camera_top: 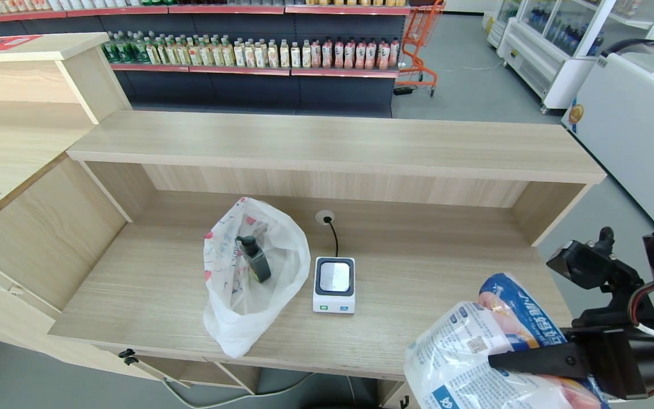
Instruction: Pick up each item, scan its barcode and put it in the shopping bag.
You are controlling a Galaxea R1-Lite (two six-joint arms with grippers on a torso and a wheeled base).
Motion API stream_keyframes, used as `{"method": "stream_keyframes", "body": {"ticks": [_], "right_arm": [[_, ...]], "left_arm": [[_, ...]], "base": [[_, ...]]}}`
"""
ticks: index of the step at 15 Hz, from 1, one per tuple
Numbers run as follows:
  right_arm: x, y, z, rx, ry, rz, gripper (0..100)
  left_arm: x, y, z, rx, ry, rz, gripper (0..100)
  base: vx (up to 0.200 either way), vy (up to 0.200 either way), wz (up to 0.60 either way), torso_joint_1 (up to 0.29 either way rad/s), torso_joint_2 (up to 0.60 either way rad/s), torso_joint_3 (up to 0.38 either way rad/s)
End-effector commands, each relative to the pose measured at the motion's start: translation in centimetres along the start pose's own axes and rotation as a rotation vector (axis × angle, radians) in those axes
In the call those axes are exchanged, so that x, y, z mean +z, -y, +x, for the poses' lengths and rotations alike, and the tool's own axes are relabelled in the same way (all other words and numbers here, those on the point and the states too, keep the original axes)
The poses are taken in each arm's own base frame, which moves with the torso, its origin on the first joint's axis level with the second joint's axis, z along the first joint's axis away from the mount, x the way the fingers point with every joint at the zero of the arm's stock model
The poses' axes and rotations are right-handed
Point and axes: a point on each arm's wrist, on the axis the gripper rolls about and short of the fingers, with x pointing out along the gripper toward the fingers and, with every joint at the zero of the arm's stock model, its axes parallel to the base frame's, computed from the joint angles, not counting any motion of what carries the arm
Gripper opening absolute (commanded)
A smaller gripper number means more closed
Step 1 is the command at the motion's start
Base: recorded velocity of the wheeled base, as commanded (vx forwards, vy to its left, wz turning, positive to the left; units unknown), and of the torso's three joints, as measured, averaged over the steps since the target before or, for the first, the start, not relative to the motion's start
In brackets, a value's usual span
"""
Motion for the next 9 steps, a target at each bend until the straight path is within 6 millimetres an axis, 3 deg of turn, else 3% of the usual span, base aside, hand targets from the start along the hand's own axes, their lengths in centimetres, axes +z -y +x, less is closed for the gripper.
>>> {"method": "stream_keyframes", "body": {"ticks": [1, 9], "right_arm": [[0.4, -0.2, -0.1, 0.002, 0.009, 0.018, 0], [1.5, -0.1, 0.4, 0.013, 0.007, 0.025, 0]], "left_arm": [[0.0, 0.0, 0.0, 0.000, 0.000, 0.000, 100], [0.0, 0.0, 0.0, 0.000, 0.000, 0.000, 100]], "base": [[0.000, 0.000, 0.00, 0.000, 0.00, 0.000], [0.000, 0.000, 0.00, 0.000, 0.00, 0.000]]}}
